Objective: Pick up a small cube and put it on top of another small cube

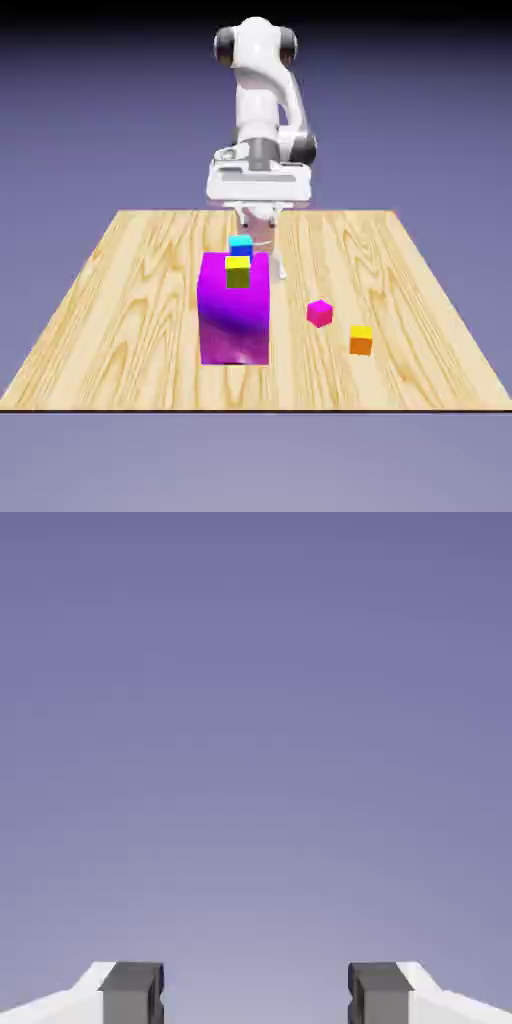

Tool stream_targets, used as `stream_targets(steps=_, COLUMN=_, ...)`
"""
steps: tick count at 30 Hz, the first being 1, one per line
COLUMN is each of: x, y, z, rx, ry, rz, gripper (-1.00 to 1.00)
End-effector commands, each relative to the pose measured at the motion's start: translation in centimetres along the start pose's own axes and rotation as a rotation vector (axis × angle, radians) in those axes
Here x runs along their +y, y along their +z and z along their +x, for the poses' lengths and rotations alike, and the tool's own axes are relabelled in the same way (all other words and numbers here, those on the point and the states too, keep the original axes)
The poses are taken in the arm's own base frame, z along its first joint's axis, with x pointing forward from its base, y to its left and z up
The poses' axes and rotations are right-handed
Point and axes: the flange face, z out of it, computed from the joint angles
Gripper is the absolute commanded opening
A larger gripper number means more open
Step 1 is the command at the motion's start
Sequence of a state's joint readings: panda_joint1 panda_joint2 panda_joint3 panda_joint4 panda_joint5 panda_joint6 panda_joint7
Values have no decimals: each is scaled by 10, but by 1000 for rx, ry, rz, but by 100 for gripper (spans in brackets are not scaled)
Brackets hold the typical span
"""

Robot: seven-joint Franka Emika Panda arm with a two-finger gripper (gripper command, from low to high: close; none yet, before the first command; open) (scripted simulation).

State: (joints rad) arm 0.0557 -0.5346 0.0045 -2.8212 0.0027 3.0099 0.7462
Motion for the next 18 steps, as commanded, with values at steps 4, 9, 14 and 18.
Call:
stream_targets(steps=4, x=-6, y=49, z=-83, rx=-236, ry=-108, rz=-104, gripper=0)
stream_targets(steps=9, x=9, y=85, z=-193, rx=-496, ry=-272, rz=-268, gripper=0)
stream_targets(steps=14, x=49, y=94, z=-295, rx=-708, ry=-463, rz=-468, gripper=0)
stream_targets(steps=18, x=63, y=106, z=-314, rx=-731, ry=-489, rz=-496, gripper=0)
